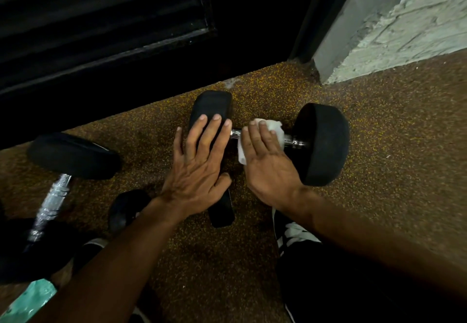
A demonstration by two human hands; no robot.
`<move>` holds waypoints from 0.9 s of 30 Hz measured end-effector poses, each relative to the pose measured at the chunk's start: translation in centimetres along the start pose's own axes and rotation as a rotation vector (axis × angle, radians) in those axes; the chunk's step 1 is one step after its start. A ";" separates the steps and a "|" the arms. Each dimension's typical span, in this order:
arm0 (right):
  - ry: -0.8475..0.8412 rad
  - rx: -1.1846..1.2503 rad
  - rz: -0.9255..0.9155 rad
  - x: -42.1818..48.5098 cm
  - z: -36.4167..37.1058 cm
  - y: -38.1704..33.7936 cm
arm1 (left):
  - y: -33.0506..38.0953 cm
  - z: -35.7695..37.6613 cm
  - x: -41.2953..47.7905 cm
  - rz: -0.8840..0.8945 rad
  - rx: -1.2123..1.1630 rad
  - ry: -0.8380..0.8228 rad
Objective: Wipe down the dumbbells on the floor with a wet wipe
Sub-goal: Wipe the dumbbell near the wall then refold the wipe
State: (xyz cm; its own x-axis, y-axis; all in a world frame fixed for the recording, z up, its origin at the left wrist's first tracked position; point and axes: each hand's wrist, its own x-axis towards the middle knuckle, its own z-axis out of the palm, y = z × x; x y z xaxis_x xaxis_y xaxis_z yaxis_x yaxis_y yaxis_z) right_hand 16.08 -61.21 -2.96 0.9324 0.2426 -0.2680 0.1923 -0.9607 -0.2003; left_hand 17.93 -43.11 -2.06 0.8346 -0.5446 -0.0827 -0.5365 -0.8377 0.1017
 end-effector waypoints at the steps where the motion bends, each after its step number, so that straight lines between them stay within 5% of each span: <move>1: 0.024 -0.013 0.013 -0.1 0.0 0.1 | 0.0 -0.1 0.2 -0.001 -0.005 -0.004; 6: -0.128 -0.082 0.186 -1.1 -1.7 1.0 | -0.1 -0.9 1.5 -0.024 -0.052 -0.031; 10: 0.015 -0.035 0.125 1.6 -1.7 1.1 | -0.4 -1.6 3.2 -0.041 -0.061 -0.047; 27: 0.055 0.084 0.178 0.7 -0.4 1.7 | -1.3 -3.0 7.8 -0.073 -0.082 -0.075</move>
State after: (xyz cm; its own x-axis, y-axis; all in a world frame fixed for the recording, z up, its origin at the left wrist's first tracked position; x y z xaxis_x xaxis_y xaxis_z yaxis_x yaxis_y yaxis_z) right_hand 17.22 -62.71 -3.14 0.9652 0.0599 -0.2547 -0.0012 -0.9724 -0.2331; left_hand 25.51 -46.16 0.17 0.8578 -0.4862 -0.1667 -0.4600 -0.8709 0.1731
